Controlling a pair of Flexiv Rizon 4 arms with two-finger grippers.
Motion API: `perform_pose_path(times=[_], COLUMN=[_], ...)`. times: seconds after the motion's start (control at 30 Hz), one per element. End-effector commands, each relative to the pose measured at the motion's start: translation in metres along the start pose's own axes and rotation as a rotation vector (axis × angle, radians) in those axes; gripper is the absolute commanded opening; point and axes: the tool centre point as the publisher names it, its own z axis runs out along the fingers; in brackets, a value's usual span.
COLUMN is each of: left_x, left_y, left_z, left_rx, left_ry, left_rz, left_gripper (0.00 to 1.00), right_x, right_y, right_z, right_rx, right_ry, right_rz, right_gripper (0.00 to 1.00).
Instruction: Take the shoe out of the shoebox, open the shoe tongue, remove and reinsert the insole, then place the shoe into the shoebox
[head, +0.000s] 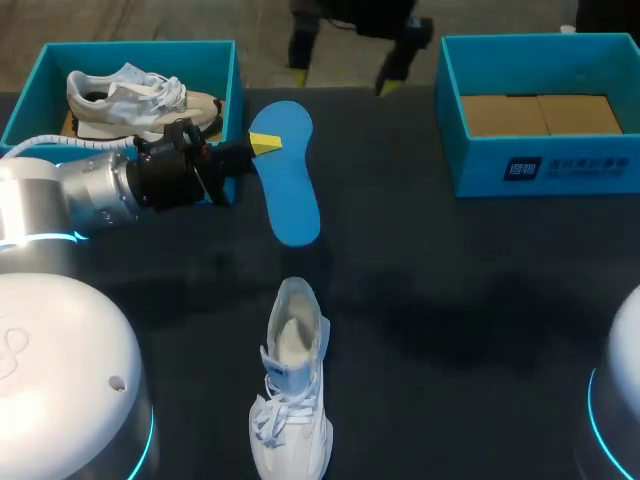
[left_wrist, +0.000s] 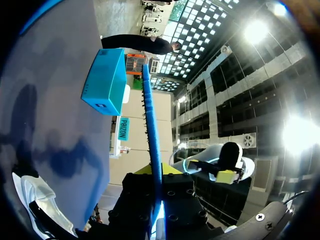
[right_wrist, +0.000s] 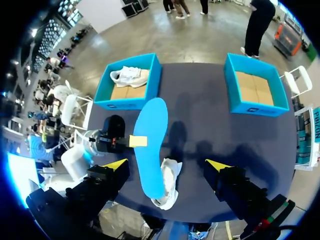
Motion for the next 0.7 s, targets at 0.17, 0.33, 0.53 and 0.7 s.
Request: perform_pose_path(times=[0.17, 0.33, 0.53, 0.7], left_x=[0.001, 0.001, 0.001, 0.001], left_y=[0.001, 0.001, 0.001, 0.001], left_z=[-0.001, -0.001, -0.001, -0.001], left_rx=[0.000, 0.000, 0.000, 0.000], left_ry=[-0.003, -0.003, -0.003, -0.003], left_rz=[0.000, 0.000, 0.000, 0.000], left_gripper=[0.00, 0.00, 0.00, 0.00], right_x=[-0.024, -0.026, -0.027, -0.023], right_y=[-0.002, -0.003, -0.004, -0.003], right_z=[0.016, 0.018, 0.021, 0.025], right_rx=[0.030, 0.056, 0.055, 0.056], right_ry=[1.010, 1.081, 1.154, 1.174], right_rz=[0.097, 0.110, 0.116, 0.123], right_gripper=[1.00, 1.00, 1.00, 1.00])
